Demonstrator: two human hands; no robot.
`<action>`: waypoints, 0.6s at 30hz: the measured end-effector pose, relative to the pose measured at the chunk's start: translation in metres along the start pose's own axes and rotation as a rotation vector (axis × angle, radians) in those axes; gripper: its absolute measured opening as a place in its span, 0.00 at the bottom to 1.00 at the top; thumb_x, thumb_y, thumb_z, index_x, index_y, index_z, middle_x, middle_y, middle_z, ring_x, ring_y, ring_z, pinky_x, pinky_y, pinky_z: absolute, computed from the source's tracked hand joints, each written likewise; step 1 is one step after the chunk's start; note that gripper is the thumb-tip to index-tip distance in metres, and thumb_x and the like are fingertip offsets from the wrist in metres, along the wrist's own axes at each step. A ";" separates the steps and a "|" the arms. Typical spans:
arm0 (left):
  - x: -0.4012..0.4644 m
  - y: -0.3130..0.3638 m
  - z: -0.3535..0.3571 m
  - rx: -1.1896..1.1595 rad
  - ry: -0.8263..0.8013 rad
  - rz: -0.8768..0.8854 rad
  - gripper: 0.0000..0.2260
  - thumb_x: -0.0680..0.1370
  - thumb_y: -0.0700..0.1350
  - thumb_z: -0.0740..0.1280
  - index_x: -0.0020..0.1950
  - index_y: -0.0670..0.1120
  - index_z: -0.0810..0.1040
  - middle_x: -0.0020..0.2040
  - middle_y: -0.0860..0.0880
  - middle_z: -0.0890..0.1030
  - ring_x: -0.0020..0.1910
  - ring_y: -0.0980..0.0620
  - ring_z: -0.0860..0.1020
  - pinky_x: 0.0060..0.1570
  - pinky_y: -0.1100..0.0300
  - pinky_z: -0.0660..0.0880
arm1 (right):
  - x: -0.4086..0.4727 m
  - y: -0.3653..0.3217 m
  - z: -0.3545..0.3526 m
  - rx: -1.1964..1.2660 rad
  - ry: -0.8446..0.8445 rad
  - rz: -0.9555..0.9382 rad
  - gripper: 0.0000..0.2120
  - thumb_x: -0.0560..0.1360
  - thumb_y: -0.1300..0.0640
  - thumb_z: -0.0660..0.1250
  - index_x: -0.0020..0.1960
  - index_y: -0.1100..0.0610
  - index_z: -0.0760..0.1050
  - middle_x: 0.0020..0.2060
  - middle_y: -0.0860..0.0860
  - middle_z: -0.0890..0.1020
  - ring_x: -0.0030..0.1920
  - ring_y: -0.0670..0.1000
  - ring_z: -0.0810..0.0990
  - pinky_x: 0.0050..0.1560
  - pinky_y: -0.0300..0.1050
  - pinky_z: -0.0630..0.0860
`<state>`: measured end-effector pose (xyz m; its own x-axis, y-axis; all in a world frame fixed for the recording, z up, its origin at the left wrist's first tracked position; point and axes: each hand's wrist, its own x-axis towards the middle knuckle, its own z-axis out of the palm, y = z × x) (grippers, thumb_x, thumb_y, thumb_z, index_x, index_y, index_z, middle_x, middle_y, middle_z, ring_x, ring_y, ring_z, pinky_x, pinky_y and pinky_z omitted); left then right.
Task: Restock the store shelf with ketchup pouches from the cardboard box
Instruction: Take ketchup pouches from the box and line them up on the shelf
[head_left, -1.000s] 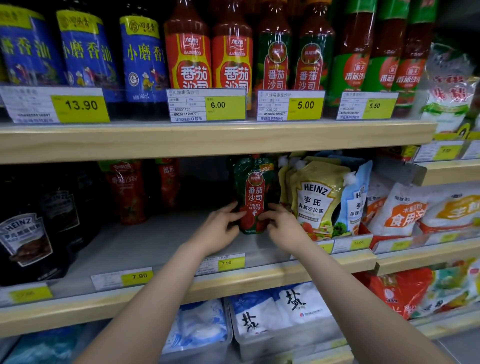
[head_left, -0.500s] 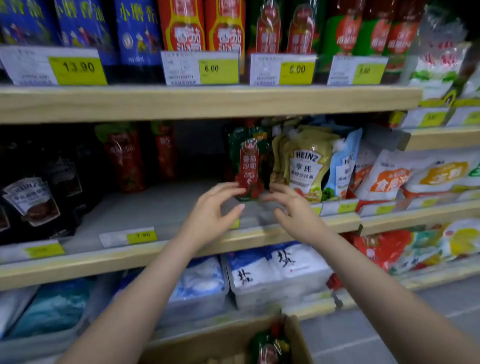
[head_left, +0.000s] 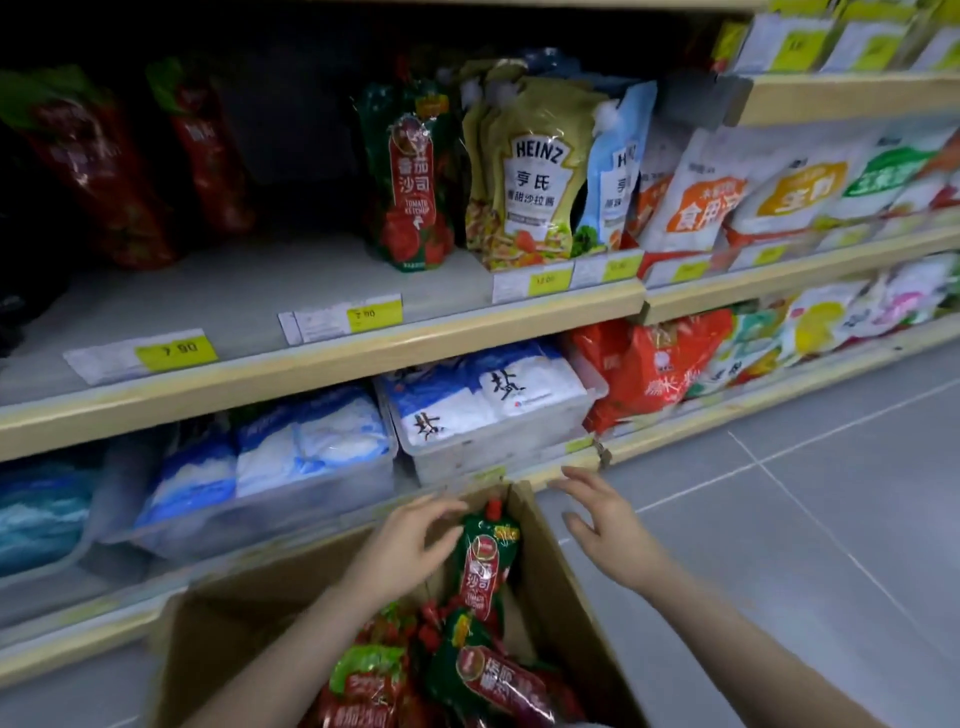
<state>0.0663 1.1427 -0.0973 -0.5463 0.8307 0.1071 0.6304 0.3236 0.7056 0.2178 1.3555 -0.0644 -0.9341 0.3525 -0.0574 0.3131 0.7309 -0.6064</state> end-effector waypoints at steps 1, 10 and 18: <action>-0.004 -0.007 0.010 0.011 -0.024 -0.025 0.12 0.76 0.48 0.66 0.59 0.53 0.77 0.54 0.60 0.78 0.53 0.64 0.75 0.55 0.64 0.73 | -0.008 0.005 0.010 0.021 -0.008 0.025 0.18 0.76 0.63 0.61 0.65 0.55 0.70 0.66 0.53 0.70 0.67 0.51 0.68 0.60 0.29 0.58; -0.008 -0.056 0.063 -0.002 -0.134 -0.345 0.26 0.71 0.54 0.71 0.66 0.49 0.70 0.59 0.51 0.77 0.55 0.56 0.76 0.57 0.59 0.74 | -0.041 0.020 0.067 0.261 -0.015 0.173 0.21 0.79 0.49 0.55 0.64 0.27 0.55 0.64 0.35 0.66 0.62 0.37 0.66 0.64 0.34 0.63; 0.010 -0.058 0.101 -0.354 -0.195 -0.543 0.22 0.71 0.46 0.73 0.60 0.46 0.68 0.55 0.46 0.80 0.48 0.52 0.81 0.48 0.50 0.80 | -0.037 0.025 0.071 0.255 -0.024 0.190 0.21 0.79 0.48 0.53 0.67 0.29 0.53 0.64 0.34 0.65 0.63 0.38 0.67 0.63 0.30 0.63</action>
<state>0.0797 1.1778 -0.2081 -0.6042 0.6692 -0.4326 0.0574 0.5781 0.8140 0.2480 1.3190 -0.1339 -0.8677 0.4525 -0.2060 0.4323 0.4820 -0.7621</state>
